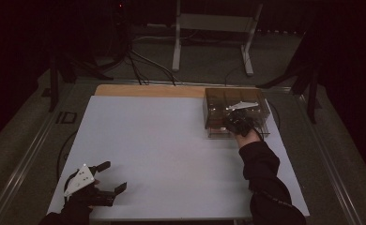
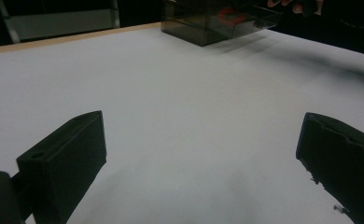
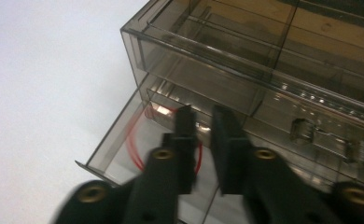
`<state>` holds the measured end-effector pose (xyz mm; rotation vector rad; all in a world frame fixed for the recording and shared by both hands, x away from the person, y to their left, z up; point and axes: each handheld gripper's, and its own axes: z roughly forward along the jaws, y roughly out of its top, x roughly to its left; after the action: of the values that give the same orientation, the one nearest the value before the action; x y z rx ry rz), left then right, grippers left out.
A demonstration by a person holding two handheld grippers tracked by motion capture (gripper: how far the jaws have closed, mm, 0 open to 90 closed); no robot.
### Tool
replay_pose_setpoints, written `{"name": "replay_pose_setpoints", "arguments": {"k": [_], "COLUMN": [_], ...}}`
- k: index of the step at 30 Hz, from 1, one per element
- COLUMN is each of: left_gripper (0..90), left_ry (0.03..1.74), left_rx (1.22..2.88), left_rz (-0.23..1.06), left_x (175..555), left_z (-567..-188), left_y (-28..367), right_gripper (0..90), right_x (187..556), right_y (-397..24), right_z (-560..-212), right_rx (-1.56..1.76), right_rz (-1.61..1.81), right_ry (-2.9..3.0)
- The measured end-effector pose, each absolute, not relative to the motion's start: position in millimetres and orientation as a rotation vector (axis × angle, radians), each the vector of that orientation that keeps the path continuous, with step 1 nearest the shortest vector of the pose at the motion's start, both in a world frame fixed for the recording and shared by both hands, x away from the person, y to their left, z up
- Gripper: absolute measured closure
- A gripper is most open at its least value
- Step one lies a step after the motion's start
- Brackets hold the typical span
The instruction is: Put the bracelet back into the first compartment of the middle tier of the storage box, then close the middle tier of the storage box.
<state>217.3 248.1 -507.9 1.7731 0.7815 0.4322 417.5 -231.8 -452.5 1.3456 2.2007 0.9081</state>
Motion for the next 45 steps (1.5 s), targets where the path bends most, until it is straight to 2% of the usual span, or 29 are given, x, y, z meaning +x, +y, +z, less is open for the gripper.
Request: {"name": "replay_pose_setpoints", "arguments": {"k": [4,14,17,19,21,22,24,40,45], "left_gripper": [3.3,3.3,3.3,3.3,3.3,3.3,3.3,3.3,3.3], "left_ry": [0.791,0.785,0.779,0.779,0.783,0.782,0.781,0.776,0.779], "left_rx": [1.763,1.762,1.765,1.765,1.767,1.768,1.766,1.778,1.774], "left_rz": [0.428,0.426,0.428,0.426,0.426,0.429,0.430,0.428,0.422], "left_x": [218.2,218.7,219.1,219.2,218.2,218.2,218.6,220.0,221.9], "left_z": [-508.9,-508.7,-508.4,-508.6,-508.8,-508.5,-508.0,-508.4,-508.9], "left_y": [250.4,250.6,249.4,249.2,249.3,249.7,249.8,247.2,246.8], "right_gripper": [62.9,41.3,23.0,21.3,10.2,10.1,3.7,2.9,5.2], "right_x": [420.1,413.8,411.4,410.8,408.0,407.2,405.9,384.6,376.1], "right_y": [-231.4,-230.3,-231.3,-231.5,-232.2,-233.1,-235.2,-257.6,-267.8], "right_z": [-450.4,-446.4,-445.2,-444.8,-443.9,-443.0,-441.2,-421.9,-419.5], "right_rx": [1.362,1.390,1.423,1.422,1.426,1.431,1.437,1.351,1.347], "right_rz": [0.937,0.972,0.986,0.992,1.011,1.010,1.016,1.061,1.062], "right_ry": [2.204,2.196,2.190,2.196,2.209,2.202,2.195,2.086,2.025]}}
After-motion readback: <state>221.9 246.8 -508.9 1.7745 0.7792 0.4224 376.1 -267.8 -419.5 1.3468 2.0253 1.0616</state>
